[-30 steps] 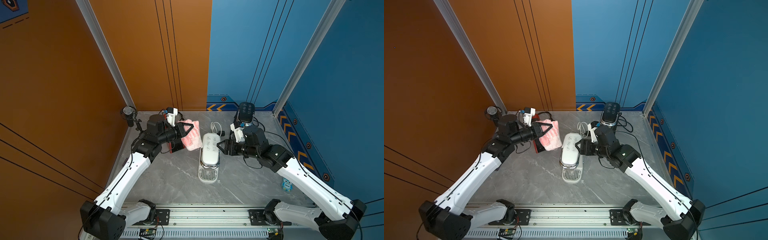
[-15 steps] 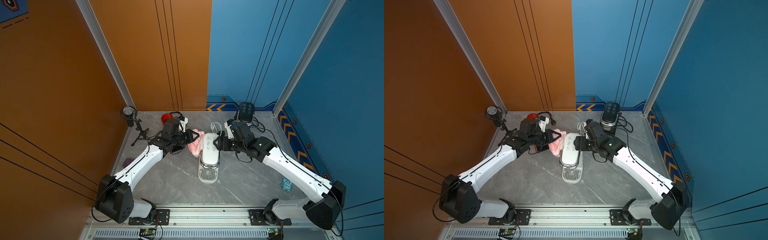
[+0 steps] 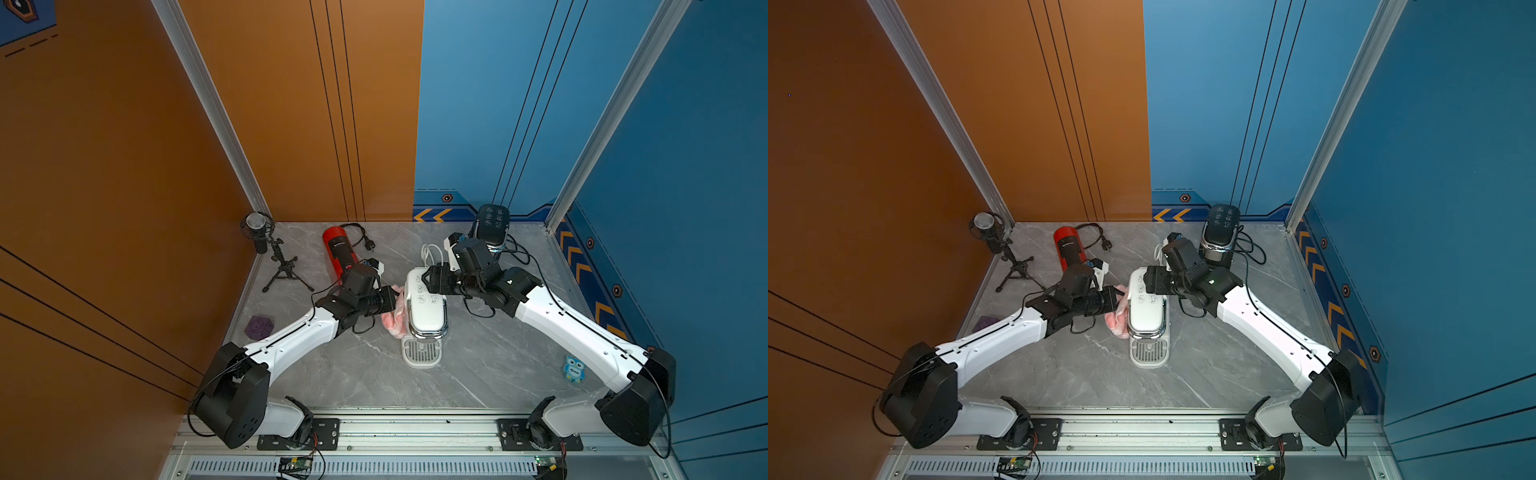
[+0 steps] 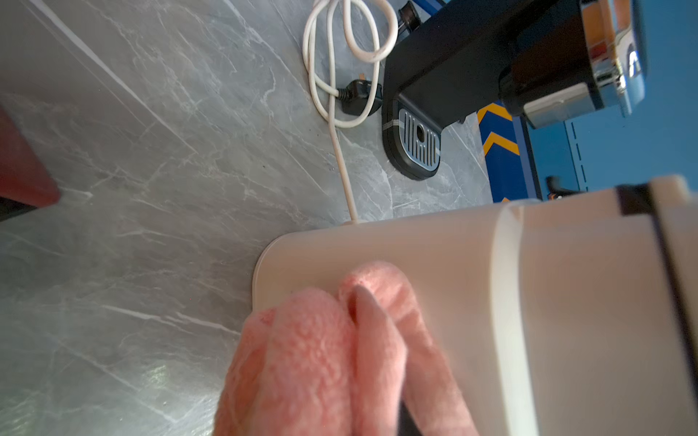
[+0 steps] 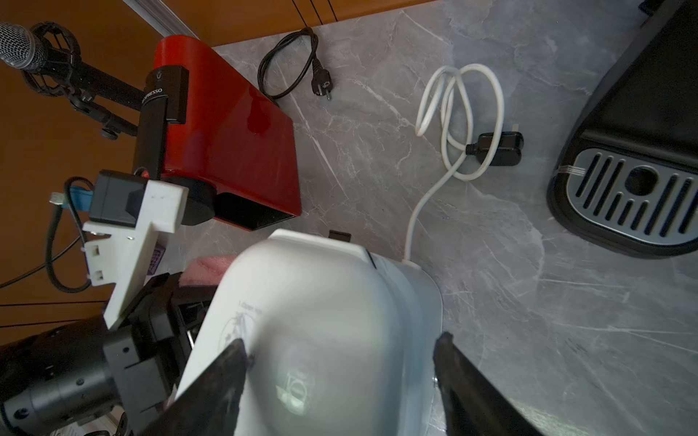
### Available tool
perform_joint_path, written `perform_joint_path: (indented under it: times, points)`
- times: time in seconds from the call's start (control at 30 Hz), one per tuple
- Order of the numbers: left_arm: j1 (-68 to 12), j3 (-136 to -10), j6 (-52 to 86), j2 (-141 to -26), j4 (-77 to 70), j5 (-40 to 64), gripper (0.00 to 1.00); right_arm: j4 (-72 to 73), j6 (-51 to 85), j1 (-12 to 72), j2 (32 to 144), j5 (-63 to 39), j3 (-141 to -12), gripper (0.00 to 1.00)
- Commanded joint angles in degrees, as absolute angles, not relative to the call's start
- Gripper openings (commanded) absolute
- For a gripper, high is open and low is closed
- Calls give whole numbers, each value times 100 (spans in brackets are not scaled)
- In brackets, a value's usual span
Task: Wipe the surface of a coffee machine
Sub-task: Wipe the dirt from the surface of the coffee machine.
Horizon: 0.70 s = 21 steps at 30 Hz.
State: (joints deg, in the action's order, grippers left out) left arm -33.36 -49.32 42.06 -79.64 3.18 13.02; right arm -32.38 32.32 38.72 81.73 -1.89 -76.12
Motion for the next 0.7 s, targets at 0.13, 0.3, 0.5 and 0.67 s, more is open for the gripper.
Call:
perform_joint_path:
  times: [0.13,0.3,0.5,0.67]
  points:
    - [-4059,-4822,4301,-8112,-149,1123,0,-3690,2899,3876,8477,-349,-7650,78]
    - [-3987,-4573,4501,-7747,-111,733,0,-3700,2923,3868,8281,-225,-7374,78]
    - [-4033,-5018,4700,-6926,376,476,0,-3735,2950,3810,7938,-183,-7031,78]
    - [-4137,-5630,4628,-6688,677,-32,0,-3735,2977,3746,7696,-88,-6746,79]
